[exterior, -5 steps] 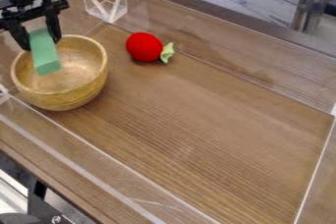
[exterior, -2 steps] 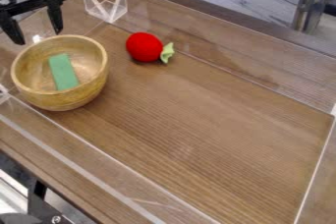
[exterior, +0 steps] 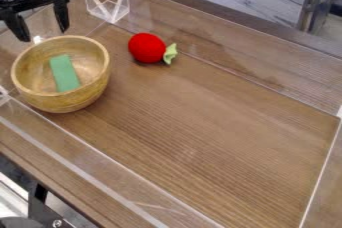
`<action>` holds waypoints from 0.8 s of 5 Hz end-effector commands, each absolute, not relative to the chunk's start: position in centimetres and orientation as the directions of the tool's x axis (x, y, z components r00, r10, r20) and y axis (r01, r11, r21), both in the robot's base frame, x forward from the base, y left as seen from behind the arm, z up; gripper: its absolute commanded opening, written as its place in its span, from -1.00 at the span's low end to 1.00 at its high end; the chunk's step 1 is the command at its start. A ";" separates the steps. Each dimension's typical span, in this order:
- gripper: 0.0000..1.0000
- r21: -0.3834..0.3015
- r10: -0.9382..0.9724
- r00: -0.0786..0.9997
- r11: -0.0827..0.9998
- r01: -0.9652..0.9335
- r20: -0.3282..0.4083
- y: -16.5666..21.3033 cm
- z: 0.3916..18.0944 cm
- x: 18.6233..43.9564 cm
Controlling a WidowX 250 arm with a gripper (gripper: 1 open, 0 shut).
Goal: Put the green stick in the brown bowl
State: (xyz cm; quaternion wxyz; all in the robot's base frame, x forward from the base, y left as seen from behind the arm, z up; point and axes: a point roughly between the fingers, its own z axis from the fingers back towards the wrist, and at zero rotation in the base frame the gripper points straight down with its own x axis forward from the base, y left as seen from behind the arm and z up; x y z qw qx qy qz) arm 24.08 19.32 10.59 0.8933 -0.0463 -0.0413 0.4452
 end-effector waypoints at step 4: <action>1.00 -0.116 0.830 0.546 0.557 -0.822 0.114 17.2 13.0 25.0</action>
